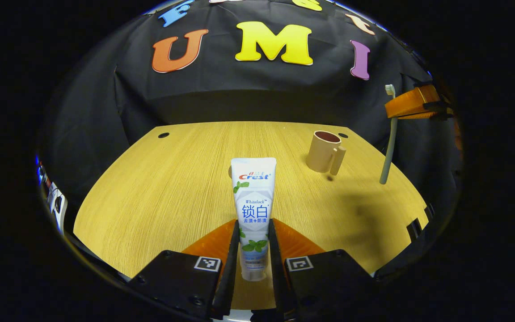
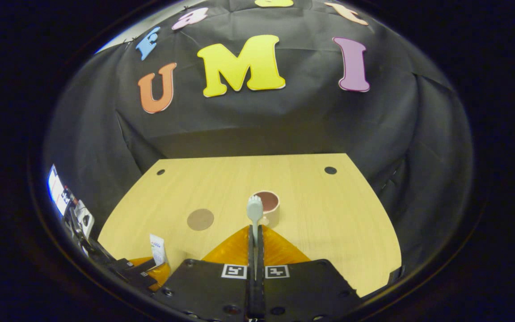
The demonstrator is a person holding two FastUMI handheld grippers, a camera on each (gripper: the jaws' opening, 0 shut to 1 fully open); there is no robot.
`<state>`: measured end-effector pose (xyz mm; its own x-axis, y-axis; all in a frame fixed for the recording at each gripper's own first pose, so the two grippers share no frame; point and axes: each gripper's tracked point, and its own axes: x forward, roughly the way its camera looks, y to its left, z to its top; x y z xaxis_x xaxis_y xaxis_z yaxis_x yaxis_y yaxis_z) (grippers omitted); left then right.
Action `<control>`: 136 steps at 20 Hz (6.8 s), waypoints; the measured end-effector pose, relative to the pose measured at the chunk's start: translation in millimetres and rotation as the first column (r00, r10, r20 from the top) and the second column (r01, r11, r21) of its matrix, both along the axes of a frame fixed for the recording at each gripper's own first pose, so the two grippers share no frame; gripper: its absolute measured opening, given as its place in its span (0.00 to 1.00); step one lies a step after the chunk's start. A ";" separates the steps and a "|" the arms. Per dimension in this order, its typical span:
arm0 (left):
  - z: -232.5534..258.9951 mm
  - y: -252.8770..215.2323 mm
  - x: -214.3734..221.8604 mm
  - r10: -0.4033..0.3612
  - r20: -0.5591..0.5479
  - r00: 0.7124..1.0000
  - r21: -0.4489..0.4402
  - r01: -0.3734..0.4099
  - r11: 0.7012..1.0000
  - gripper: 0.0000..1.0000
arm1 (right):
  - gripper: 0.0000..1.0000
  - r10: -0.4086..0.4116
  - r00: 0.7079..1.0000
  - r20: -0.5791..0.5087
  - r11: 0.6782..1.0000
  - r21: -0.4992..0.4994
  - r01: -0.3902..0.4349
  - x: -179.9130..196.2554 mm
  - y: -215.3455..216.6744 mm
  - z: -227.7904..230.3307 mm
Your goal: Put the toothbrush and toothpaste on the desktop into the cup, then pick up the cup and place it on the coaster on the desktop.
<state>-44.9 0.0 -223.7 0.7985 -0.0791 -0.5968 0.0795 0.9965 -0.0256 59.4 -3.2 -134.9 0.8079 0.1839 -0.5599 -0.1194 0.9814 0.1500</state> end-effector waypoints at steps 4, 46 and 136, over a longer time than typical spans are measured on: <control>29.2 2.5 12.3 0.022 0.048 0.999 -0.006 -0.021 1.000 0.39 | 0.00 0.006 0.998 0.067 1.000 0.011 -0.007 42.4 3.2 25.1; 129.9 -66.1 131.2 -0.028 0.337 0.941 -0.038 0.044 0.998 0.39 | 0.83 -0.022 0.998 0.067 0.998 -0.051 0.026 102.2 -61.3 -48.1; 82.4 87.9 60.2 0.344 0.208 0.916 0.005 -0.353 0.936 0.98 | 0.29 -0.054 0.679 -0.732 0.980 -0.168 -0.103 104.7 16.2 -207.3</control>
